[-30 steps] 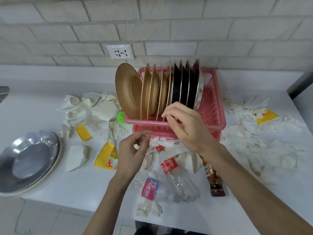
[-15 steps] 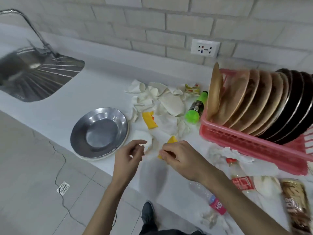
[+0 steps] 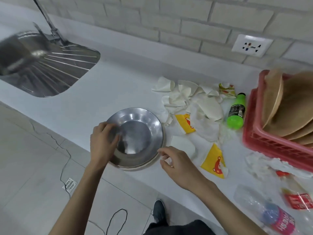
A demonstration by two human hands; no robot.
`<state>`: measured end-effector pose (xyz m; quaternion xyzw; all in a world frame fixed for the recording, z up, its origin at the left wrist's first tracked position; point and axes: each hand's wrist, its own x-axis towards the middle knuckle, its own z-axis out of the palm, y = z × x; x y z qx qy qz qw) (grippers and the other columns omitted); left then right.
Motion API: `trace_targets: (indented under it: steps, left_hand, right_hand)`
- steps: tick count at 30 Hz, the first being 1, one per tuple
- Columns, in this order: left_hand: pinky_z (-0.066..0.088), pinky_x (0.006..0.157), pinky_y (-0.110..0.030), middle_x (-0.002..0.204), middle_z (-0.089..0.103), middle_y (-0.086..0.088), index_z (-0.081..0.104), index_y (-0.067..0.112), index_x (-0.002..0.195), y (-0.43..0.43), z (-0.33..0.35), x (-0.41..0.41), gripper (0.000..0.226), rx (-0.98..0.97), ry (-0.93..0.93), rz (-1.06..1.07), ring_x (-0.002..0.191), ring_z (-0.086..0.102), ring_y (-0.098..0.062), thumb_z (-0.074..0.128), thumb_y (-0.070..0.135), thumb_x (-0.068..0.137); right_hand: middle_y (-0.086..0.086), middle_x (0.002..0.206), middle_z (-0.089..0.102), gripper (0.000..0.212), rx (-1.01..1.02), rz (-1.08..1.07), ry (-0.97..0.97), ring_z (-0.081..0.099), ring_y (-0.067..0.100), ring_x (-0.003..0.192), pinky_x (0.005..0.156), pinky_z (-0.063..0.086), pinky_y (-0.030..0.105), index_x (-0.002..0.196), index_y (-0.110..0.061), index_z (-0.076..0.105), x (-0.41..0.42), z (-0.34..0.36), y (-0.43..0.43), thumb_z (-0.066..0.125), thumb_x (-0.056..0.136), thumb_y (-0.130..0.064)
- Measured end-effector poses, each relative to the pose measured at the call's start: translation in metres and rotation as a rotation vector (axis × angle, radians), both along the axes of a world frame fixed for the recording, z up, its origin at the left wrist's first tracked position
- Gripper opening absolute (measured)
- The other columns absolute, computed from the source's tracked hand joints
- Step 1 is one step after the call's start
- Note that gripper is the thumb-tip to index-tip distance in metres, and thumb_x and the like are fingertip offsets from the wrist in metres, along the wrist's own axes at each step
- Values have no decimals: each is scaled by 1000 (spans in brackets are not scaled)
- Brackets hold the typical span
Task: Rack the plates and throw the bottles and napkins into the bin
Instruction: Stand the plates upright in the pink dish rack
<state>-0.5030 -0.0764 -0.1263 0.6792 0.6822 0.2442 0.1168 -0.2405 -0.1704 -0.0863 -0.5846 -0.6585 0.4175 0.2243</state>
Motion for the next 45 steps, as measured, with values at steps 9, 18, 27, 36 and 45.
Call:
trace_targets:
  steps: [9,18,27,36,45]
  left_hand:
    - [39,101,-51,147,43,-6,43,15,144,28,-27,-29,66,-182,-103,104,131,41,-31,70,34,88]
    - [34,103,-29,138,53,-7,57,10,132,31,-32,-33,51,-93,-291,65,126,49,-26,75,16,85]
    - [44,95,-22,127,61,7,62,20,127,29,-3,-27,47,7,-478,66,115,56,-11,72,7,84]
    - [49,83,-19,104,68,26,64,41,117,1,40,3,42,64,-643,100,98,63,1,64,11,87]
    - [51,95,-32,111,70,16,63,32,125,-55,39,88,38,-58,-694,-38,106,65,-7,65,17,90]
  right_hand:
    - [-8,160,21,60,-78,-18,-134,20,7,146,114,17,15,155,-20,24,-23,-13,12,49,100,-23]
    - [-6,161,21,64,-101,-118,-50,26,9,145,117,32,33,155,-17,24,-32,-22,13,51,97,-18]
    - [-18,139,51,61,-161,-312,439,46,-8,126,97,45,16,131,-44,47,-30,-21,9,58,90,1]
    - [-9,118,67,60,-89,-534,793,62,21,118,93,54,32,129,-13,58,3,-12,-10,60,70,1]
    - [-4,108,71,48,112,-617,730,64,14,99,87,50,24,124,-1,62,64,12,-80,60,76,7]
